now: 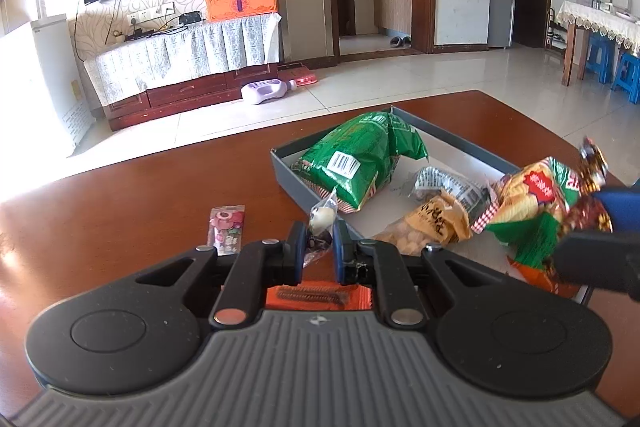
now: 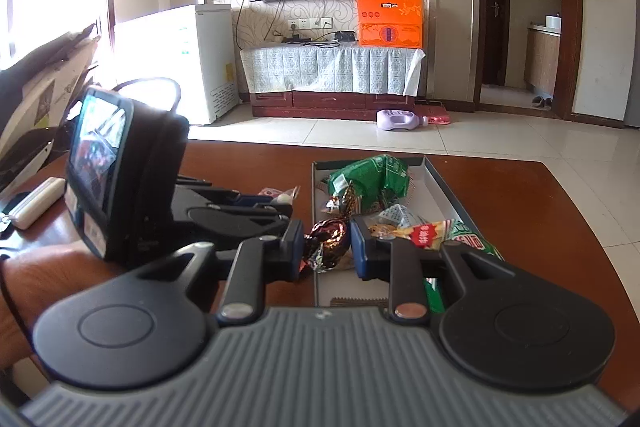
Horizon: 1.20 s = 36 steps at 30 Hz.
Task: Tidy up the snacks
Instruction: 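Open the left gripper over the box to drop the white candy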
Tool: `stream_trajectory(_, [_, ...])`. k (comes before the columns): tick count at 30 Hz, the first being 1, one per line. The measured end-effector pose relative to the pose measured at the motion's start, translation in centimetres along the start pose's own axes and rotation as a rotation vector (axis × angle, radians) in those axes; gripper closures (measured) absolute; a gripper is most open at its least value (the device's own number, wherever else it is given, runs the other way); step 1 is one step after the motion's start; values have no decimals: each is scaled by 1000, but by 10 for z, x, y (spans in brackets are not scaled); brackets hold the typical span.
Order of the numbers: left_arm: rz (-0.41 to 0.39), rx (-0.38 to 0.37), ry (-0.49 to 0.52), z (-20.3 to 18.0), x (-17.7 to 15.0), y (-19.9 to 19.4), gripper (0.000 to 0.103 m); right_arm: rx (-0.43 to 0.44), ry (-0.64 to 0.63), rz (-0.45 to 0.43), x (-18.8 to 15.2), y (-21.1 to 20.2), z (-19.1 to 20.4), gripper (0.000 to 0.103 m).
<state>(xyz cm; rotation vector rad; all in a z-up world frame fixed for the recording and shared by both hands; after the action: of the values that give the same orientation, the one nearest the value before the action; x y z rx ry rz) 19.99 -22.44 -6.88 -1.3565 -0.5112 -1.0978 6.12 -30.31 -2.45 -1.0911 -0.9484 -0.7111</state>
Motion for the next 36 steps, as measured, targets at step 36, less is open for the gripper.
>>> stream_trajectory(36, [-19,-144,43,-96,55,60,86,-20,17,79,-17,14,-27,75])
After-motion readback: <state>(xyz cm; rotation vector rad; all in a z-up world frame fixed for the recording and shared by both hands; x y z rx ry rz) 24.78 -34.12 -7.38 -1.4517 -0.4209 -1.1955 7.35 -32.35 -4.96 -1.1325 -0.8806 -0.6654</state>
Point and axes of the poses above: each gripper's, at about its wrist camera, not at the fingertips, and y roughly the way its jaws point, z to its left, x to its top, the point moved 7 cm from there along y, roughly the way its jaws point, and after that the axes turned 15 degrees about x, right-handed, at the moved point
